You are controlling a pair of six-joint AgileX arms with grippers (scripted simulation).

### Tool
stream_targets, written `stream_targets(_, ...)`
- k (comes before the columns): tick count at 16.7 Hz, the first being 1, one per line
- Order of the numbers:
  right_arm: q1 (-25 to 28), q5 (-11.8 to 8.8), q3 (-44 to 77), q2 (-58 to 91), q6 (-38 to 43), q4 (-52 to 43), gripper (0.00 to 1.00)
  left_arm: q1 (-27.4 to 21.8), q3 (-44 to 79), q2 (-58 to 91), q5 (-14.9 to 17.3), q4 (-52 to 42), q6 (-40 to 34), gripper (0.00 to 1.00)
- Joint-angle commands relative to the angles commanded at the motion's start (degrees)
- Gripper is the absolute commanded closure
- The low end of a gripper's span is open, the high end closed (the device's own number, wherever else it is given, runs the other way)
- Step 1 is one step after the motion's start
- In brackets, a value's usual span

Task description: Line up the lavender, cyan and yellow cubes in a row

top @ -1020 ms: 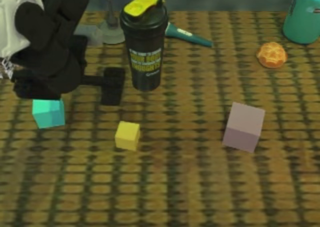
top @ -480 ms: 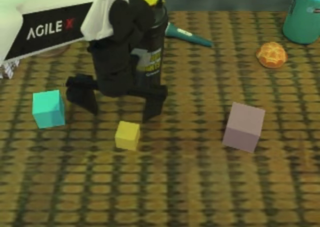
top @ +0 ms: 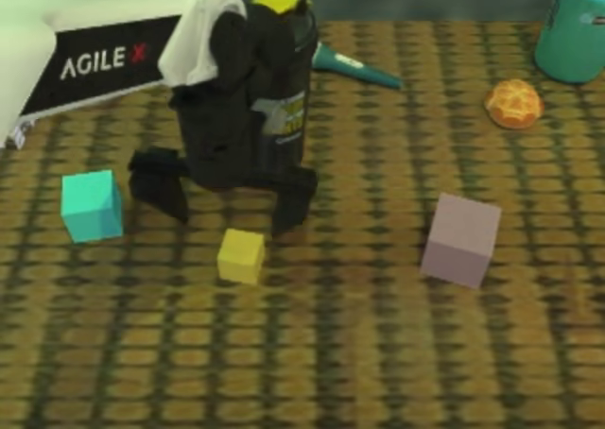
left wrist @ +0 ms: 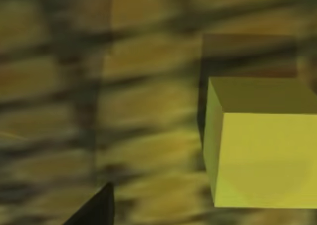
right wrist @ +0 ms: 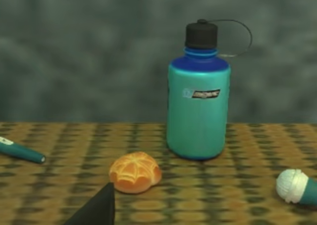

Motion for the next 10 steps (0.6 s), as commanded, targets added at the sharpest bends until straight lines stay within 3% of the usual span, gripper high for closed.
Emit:
stream_targets(6,0.0,0.0,0.0,0.0,0.0,0.0,0.0,-0.08,-7.06,5.72,0.05,13.32,0.01,0.0)
stream_targets(10,0.0,0.0,0.0,0.0,0.0,0.0,0.0,-0.11,-8.0,6.62,0.06,14.81,-0.01,0.0)
